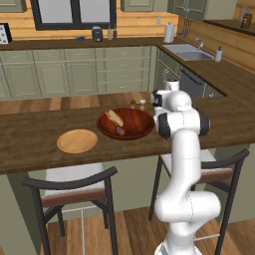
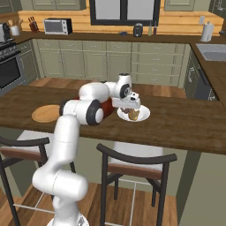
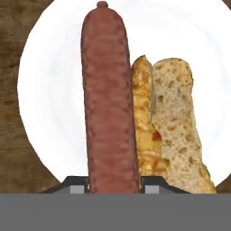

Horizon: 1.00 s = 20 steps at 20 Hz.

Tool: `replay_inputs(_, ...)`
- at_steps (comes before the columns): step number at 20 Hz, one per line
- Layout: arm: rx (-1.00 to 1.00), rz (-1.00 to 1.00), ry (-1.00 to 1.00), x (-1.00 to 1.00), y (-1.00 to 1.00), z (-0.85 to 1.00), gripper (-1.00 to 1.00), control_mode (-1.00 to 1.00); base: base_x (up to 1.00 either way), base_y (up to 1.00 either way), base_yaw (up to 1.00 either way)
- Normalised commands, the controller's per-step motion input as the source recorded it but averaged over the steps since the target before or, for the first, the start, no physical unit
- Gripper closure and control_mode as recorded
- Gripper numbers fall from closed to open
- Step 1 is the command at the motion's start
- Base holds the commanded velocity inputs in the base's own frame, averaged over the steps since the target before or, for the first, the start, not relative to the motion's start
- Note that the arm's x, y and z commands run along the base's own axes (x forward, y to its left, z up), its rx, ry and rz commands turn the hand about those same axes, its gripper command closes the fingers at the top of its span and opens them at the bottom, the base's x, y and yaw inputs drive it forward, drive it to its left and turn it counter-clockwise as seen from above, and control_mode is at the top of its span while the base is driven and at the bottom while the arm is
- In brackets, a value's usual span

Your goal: Place one bun and one sausage from the bowl on each plate.

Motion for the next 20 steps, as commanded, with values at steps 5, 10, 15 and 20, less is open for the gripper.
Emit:
replay_inputs(5,0.00,0.00,0.04,0.35,0.00,-0.56,1.00,-1.00,0.00,0.00,0.00)
replay_inputs(10,0.00,0.00,0.09,-0.01,0.00,-0.63,-1.00,-1.00,0.00,0.00,0.00)
replay_inputs(15,0.00,0.00,0.00,-0.19,0.00,-0.08,-1.00,-1.00,0.00,0.00,0.00)
replay_inputs(20,0.00,0.00,-0.13,-0.96,0.00,-0.01,-1.00,-1.00,0.00,0.00,0.00)
